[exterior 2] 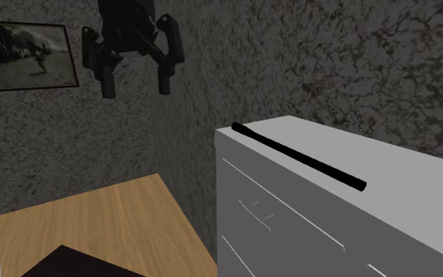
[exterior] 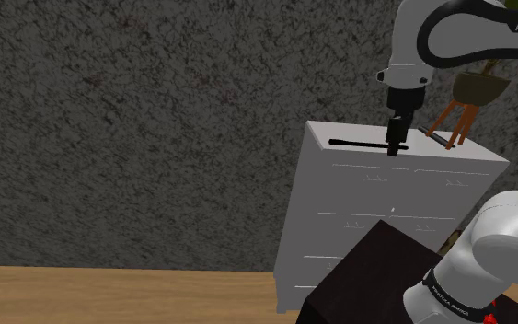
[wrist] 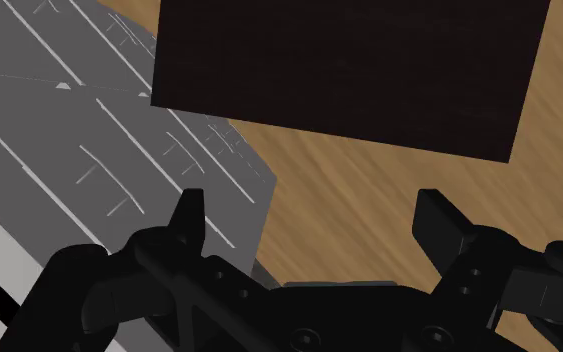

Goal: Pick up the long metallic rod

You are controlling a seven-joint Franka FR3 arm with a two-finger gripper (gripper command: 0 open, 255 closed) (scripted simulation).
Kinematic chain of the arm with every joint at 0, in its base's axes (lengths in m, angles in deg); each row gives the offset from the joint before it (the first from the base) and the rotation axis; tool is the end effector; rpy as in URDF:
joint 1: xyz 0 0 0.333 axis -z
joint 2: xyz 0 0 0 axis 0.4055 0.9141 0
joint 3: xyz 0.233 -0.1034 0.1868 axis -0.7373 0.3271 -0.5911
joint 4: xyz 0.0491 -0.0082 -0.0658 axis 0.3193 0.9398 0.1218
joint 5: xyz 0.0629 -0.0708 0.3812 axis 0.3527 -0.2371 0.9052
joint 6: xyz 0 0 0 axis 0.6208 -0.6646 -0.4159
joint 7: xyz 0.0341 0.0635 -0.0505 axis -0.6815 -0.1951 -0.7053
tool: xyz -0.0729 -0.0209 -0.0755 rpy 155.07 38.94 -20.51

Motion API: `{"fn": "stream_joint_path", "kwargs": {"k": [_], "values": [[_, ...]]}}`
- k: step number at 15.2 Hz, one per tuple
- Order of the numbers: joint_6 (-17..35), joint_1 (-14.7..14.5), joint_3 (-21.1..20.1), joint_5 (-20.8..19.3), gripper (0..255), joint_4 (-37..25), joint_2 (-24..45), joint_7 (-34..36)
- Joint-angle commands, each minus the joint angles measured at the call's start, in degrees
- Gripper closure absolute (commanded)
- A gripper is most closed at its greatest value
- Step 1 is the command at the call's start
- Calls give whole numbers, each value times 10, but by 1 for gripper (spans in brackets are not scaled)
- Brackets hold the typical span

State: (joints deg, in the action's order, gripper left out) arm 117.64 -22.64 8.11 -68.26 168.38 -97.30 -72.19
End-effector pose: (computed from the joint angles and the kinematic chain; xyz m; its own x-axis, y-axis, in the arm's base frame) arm 0.2970 -0.0167 0.5418 0.9685 0.1223 -0.2169 0.1450 -0.9852 0.0919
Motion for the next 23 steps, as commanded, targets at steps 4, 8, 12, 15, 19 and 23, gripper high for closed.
{"fn": "stream_joint_path", "kwargs": {"k": [4,8,12,15,19,23], "values": [[39,-2,53,-37,0,12,2,-93],[97,-9,126,-76,0,12,27,-214],[158,-22,198,-98,0,-8,74,-335],[202,-41,253,-99,0,-35,123,-428],[254,-74,324,-73,0,-85,203,-560],[285,-94,362,-43,0,-112,255,-636]]}}
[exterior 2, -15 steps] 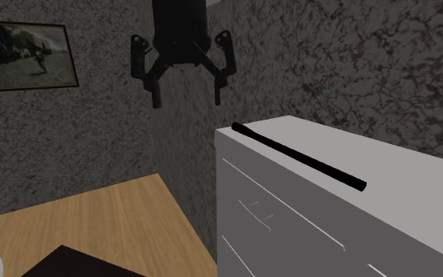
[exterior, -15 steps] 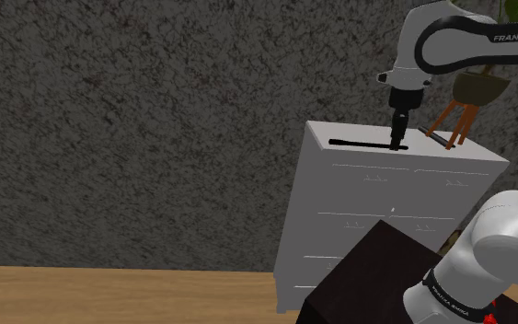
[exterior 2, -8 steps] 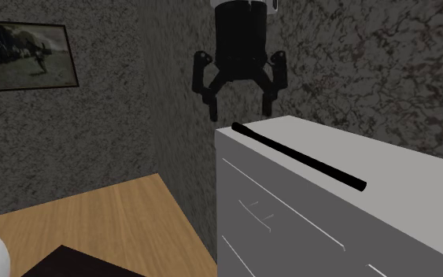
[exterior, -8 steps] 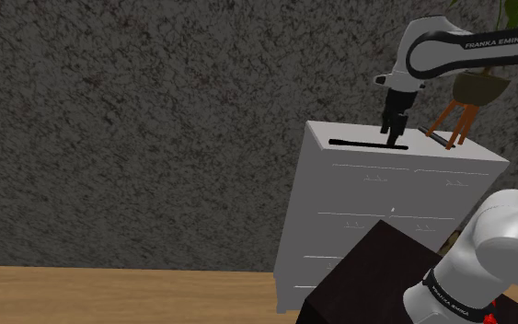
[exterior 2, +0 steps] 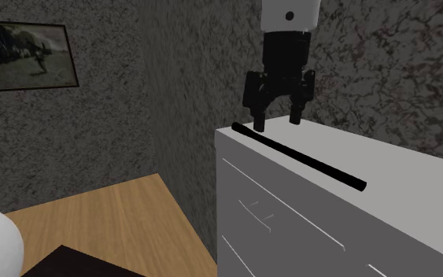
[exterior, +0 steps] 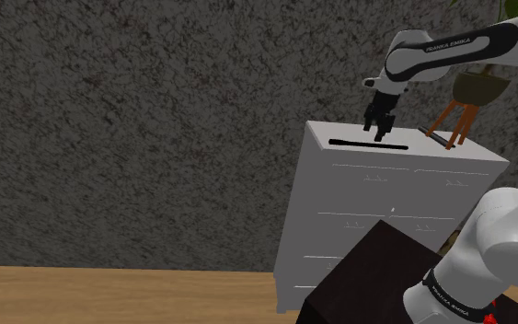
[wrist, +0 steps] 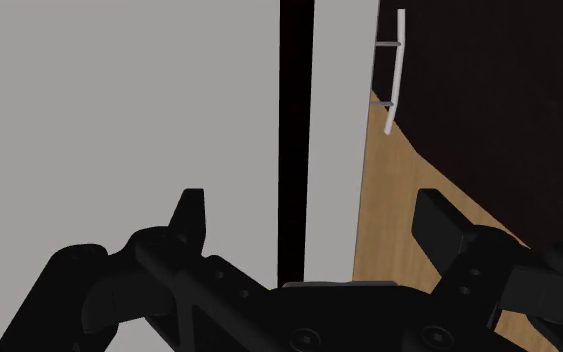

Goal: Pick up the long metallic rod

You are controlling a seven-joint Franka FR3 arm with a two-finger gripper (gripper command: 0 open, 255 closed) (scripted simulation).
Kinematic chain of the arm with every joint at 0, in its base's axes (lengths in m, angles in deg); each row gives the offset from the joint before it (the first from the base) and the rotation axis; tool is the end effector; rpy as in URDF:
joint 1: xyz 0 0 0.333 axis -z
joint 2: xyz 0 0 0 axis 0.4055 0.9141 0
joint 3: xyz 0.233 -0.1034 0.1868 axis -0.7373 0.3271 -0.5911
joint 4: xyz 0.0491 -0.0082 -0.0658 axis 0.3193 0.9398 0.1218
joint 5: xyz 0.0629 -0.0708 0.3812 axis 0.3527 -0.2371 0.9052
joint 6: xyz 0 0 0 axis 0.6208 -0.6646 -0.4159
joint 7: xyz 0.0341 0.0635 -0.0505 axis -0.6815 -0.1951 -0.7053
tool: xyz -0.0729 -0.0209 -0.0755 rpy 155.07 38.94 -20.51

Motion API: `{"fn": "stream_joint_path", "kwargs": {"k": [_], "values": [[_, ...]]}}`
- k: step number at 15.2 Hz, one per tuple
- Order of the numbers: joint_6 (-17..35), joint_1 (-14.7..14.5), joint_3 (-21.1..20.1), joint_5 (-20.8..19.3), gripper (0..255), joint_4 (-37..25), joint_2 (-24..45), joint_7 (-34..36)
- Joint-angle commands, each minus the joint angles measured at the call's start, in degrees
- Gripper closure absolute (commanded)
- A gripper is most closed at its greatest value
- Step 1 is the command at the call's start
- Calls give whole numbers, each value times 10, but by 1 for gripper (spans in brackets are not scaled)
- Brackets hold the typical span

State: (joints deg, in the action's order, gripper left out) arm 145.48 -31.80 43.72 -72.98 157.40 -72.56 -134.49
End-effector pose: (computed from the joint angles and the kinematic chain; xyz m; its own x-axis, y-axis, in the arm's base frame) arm 0.4042 -0.2394 0.4762 0.6467 0.7627 -0.0010 0.7627 -0.6467 -0.0060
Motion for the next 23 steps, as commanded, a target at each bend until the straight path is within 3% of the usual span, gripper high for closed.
{"fn": "stream_joint_path", "kwargs": {"k": [1,8,9,18,23], "values": [[14,-2,8,4,0,4,10,-13],[60,-3,17,7,0,35,25,-18],[60,-3,17,8,255,35,26,-18],[60,-3,17,7,255,35,25,-18],[19,-2,9,4,255,7,11,-14]]}}
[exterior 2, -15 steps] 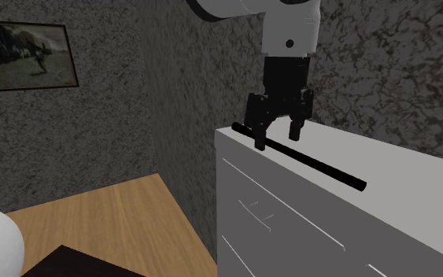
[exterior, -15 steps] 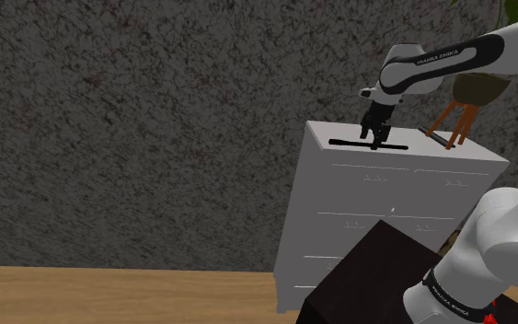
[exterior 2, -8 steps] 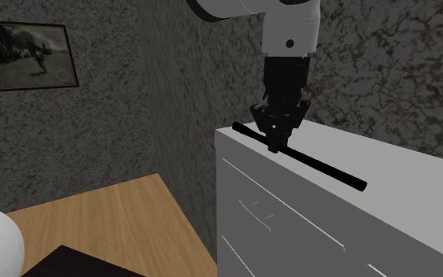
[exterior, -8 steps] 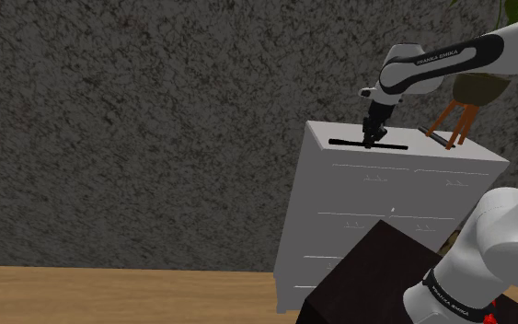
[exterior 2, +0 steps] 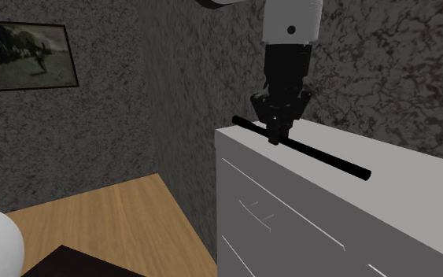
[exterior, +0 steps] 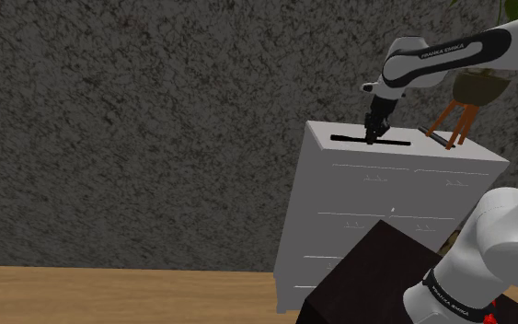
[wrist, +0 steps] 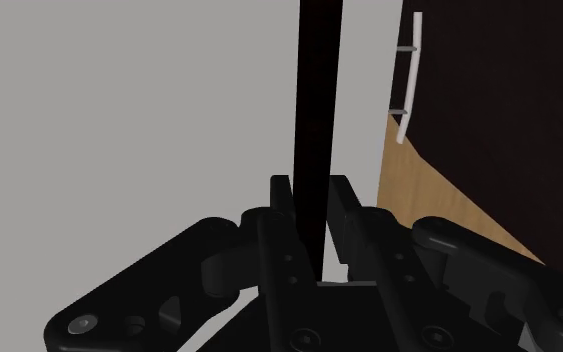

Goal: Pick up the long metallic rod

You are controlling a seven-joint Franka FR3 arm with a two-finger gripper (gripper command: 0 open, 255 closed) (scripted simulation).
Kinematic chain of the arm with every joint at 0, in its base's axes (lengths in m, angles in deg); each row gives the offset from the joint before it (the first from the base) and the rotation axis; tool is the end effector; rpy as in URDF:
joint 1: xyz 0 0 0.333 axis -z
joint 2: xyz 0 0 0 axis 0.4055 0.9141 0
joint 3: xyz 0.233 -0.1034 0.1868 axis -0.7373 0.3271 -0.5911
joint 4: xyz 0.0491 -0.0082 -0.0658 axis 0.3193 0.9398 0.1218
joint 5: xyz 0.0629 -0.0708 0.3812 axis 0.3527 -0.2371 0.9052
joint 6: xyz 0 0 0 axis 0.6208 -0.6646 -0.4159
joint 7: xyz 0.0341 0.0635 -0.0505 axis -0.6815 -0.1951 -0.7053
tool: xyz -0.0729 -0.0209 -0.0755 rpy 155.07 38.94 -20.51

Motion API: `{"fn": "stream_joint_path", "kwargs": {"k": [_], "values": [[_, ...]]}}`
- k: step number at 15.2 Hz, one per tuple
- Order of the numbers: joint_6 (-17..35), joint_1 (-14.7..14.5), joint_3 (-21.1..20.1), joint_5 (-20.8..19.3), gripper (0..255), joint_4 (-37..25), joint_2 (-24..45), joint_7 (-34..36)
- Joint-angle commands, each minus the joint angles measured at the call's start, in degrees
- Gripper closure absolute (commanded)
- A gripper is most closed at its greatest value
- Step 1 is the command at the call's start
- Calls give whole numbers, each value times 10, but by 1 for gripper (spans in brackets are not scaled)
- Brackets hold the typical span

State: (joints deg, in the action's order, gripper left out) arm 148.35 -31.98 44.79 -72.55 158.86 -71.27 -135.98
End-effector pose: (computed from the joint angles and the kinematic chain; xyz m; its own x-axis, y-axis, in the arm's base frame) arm 0.4056 -0.2431 0.4588 0.6368 0.7710 0.0026 0.7710 -0.6368 -0.0044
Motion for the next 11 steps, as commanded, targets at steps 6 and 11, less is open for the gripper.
{"fn": "stream_joint_path", "kwargs": {"k": [6,11], "values": [[-57,-1,-11,-1,255,-44,-14,4],[-90,-2,-17,0,255,-72,-19,5]]}}
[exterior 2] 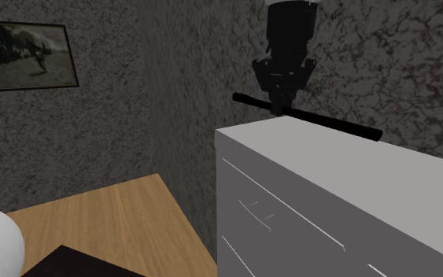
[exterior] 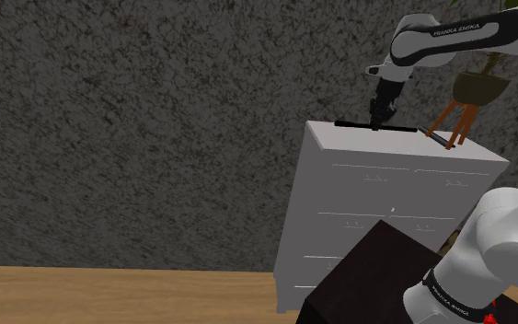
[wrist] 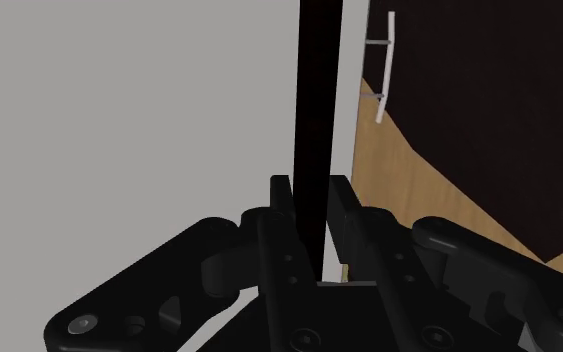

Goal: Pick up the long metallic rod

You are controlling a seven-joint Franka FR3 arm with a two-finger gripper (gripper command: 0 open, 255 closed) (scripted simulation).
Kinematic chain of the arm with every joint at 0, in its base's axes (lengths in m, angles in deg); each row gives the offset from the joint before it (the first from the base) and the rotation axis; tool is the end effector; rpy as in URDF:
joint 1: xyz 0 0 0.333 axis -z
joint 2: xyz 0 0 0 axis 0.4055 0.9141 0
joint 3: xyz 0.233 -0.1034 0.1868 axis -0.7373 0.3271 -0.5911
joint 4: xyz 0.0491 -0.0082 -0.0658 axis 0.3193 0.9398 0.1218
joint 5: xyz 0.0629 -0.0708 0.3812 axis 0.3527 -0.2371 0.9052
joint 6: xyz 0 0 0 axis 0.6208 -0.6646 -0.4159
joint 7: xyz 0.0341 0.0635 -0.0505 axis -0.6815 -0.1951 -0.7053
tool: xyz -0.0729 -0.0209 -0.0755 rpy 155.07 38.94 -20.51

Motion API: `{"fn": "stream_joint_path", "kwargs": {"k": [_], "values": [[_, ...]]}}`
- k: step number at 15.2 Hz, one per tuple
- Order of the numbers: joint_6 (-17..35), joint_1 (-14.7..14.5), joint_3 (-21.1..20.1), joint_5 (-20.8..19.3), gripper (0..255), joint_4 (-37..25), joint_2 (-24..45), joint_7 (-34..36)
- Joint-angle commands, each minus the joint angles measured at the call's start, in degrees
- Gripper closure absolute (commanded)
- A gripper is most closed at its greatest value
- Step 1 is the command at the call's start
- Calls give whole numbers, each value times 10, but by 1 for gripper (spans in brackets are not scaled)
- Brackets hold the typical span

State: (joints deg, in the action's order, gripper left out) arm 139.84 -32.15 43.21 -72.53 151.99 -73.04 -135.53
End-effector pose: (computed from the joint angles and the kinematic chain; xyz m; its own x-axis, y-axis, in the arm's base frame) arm 0.4066 -0.2427 0.5157 0.6369 0.7709 0.0028 0.7709 -0.6369 -0.0042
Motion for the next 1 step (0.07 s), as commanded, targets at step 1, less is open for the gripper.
{"fn": "stream_joint_path", "kwargs": {"k": [1], "values": [[-5,0,-1,0,255,-4,-1,0]]}}
